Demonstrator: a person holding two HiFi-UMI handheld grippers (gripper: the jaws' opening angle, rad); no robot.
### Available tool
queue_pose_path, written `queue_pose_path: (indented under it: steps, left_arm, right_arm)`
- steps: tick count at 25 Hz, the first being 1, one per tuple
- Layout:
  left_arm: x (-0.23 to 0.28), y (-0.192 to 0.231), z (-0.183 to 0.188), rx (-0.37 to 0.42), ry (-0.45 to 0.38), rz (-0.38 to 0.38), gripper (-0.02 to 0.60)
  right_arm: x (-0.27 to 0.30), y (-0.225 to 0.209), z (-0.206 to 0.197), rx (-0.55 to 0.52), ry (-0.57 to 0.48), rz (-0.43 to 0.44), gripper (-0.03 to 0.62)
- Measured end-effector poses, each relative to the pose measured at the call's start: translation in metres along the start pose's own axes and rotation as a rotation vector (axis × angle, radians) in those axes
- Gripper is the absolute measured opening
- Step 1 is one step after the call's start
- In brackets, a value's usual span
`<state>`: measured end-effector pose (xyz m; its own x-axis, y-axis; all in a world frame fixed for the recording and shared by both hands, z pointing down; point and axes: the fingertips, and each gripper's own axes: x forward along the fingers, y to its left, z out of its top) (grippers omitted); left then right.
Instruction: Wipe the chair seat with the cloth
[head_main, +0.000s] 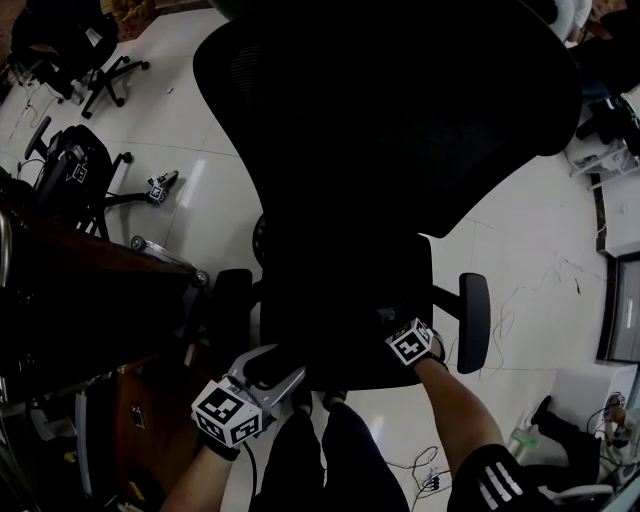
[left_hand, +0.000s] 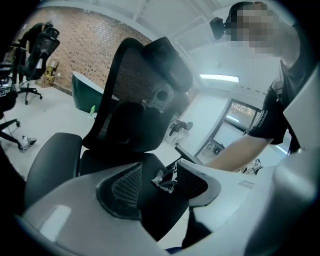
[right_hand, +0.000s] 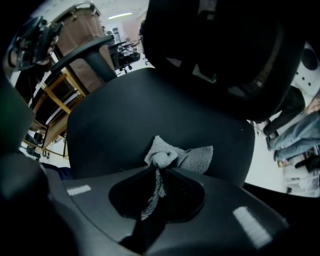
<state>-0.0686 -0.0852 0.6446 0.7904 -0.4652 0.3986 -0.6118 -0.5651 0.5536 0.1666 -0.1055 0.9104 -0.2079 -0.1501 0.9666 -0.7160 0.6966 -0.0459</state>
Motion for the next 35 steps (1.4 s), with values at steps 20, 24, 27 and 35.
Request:
queue_pose_path:
  steps: [20, 24, 27, 35]
  left_arm:
    - [-0.024, 0.011, -0.02, 0.007, 0.047, 0.029, 0.235]
    - [-0.02, 0.0, -0.018, 0.016, 0.054, 0.015, 0.235]
    - [-0.016, -0.01, -0.019, 0.033, 0.069, 0.002, 0.235]
    - [0.007, -0.038, -0.013, 0.047, 0.087, -0.045, 0.235]
  right_arm:
    - [0.031, 0.282, 0.112, -0.163, -0.166, 0.454, 0.043]
    - [0.027, 0.233, 0.04, -0.134, -0.078, 0.372, 0.043]
    - [0.016, 0.182, -0.013, -0.059, -0.03, 0.289, 0.042]
    - [-0.029, 0.076, -0.105, 0.131, 0.025, 0.135, 0.041]
